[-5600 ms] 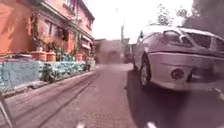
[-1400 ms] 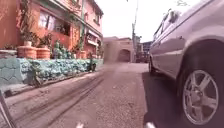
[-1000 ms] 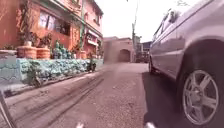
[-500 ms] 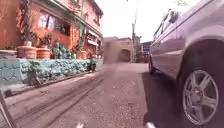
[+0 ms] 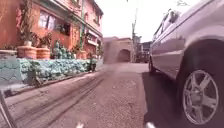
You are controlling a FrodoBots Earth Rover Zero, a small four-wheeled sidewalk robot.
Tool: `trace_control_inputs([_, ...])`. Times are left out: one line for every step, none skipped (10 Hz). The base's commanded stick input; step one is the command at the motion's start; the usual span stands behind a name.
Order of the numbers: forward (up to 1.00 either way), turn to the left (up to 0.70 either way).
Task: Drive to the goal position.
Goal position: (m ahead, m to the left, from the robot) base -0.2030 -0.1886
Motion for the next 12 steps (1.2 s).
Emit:
trace_control_inputs([0.05, 0.21])
trace_control_inputs([0.05, 0.21])
trace_control_inputs([0.05, 0.21])
trace_control_inputs([0.05, 0.21])
trace_control_inputs([0.05, 0.21])
trace_control_inputs([0.05, 0.21])
trace_control_inputs([0.05, 0.21])
trace_control_inputs([0.05, 0.14])
trace_control_inputs([0.05, 0.02])
trace_control_inputs([0.05, 0.02])
trace_control_inputs([0.05, 0.02])
trace_control_inputs([0.05, 0.02])
